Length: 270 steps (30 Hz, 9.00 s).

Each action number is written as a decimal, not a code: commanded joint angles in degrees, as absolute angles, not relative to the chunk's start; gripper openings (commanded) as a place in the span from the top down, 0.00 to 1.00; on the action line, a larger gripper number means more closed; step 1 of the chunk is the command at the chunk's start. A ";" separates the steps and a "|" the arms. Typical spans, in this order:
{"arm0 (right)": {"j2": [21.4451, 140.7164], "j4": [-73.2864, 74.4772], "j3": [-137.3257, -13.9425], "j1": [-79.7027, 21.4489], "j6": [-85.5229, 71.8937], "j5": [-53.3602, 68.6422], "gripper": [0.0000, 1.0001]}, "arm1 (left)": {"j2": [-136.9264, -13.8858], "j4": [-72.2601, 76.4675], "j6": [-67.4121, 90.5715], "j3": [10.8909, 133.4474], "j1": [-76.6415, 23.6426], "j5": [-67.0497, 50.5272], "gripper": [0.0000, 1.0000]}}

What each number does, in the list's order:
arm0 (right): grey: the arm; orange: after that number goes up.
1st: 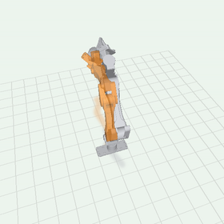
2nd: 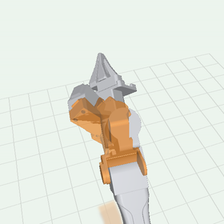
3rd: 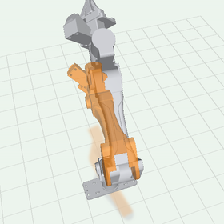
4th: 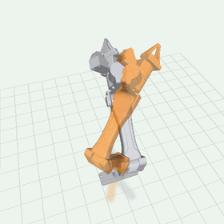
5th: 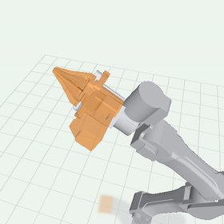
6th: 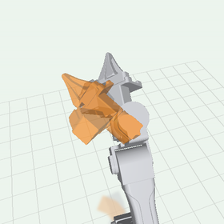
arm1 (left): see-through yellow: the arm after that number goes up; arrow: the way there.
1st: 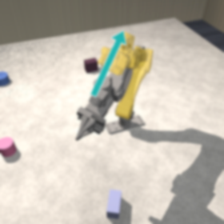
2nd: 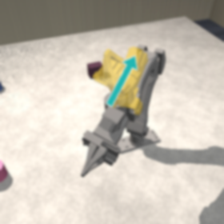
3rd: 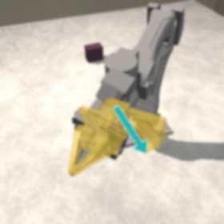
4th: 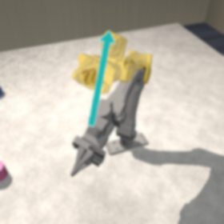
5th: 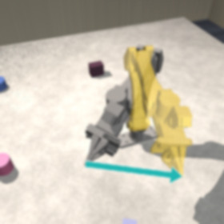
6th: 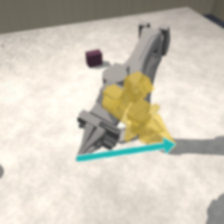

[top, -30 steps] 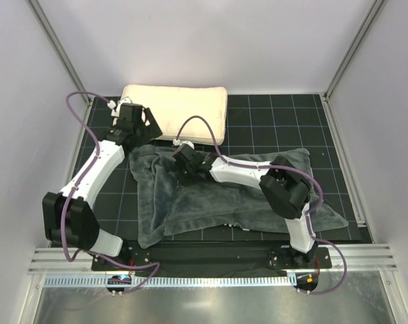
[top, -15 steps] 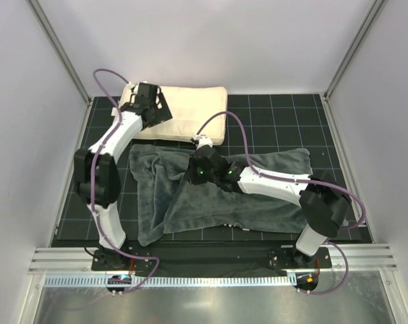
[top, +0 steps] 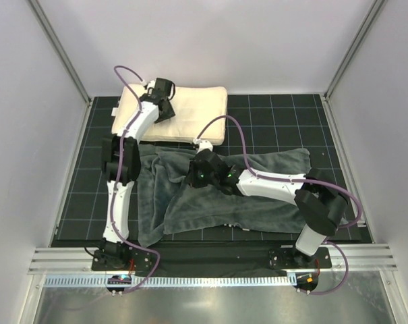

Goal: Put the pillow into the pillowcase

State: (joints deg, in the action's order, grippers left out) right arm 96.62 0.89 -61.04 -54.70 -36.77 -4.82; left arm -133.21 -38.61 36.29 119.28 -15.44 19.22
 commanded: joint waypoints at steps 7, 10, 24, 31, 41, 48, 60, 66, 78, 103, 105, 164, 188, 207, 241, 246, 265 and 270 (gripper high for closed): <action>91.85 -2.29 -59.15 -55.02 -36.56 -5.89 0.96 | -135.72 -39.73 40.25 123.93 -9.68 12.83 1.00; 90.71 -2.02 -58.63 -55.02 -36.56 -5.63 0.96 | -129.65 -39.28 41.48 123.31 -7.92 13.97 1.00; 88.77 -2.81 -56.95 -55.02 -36.39 -6.68 0.96 | -97.04 -24.10 63.00 80.00 -5.45 12.14 0.00; 87.28 -2.81 -56.95 -55.02 -36.12 -6.86 0.96 | -103.33 -11.70 73.47 74.35 -5.97 5.37 0.00; 86.40 -3.43 -56.34 -55.02 -36.12 -6.33 0.96 | -120.48 -0.72 75.50 86.83 -8.09 10.90 0.15; 85.43 -3.60 -54.76 -55.02 -36.39 -6.59 0.96 | -123.33 15.37 72.51 91.32 -5.19 5.98 1.00; 88.15 -3.69 -55.28 -54.67 -38.40 -6.24 0.96 | -85.82 18.03 68.73 68.57 2.46 24.60 1.00; 88.68 -3.52 -55.28 -54.23 -38.85 -6.59 0.96 | -71.39 10.74 67.24 62.59 3.16 30.67 1.00; 92.63 -2.46 -57.48 -51.42 -39.46 -5.98 0.96 | -47.31 0.18 60.74 56.34 3.34 18.74 1.00; 93.87 4.13 -64.25 -46.93 -40.26 -1.58 0.96 | -24.53 -52.38 46.67 65.04 3.25 1.67 1.00; 93.61 5.27 -64.86 -46.93 -40.34 -1.50 0.96 | -24.35 -52.91 45.80 64.86 3.34 0.53 1.00; 92.20 12.57 -67.85 -54.05 -38.41 7.04 0.81 | -8.26 -10.79 47.73 19.07 3.34 12.13 0.89; 96.85 26.98 -73.56 -56.51 -34.19 -15.82 0.37 | -39.81 -54.66 33.67 60.81 3.16 -4.73 0.00; 103.18 24.44 -81.12 -47.56 -33.49 -10.55 0.36 | -66.43 -35.34 39.03 50.36 -29.97 1.85 0.00; 100.71 26.71 -70.48 -56.25 -29.79 -32.60 0.27 | -95.36 -34.80 32.35 71.19 -31.11 17.58 0.79; 103.27 26.11 -72.51 -54.94 -29.27 -36.55 0.27 | -94.22 -35.68 31.64 70.66 -30.76 16.61 0.79; 86.58 20.74 -58.37 -60.80 -24.53 -7.06 0.96 | -95.62 -36.65 33.04 76.20 -28.30 15.90 0.82; 85.52 30.39 -58.01 -65.47 -24.78 -1.33 0.96 | -96.41 -37.35 34.10 78.22 -28.30 20.65 0.83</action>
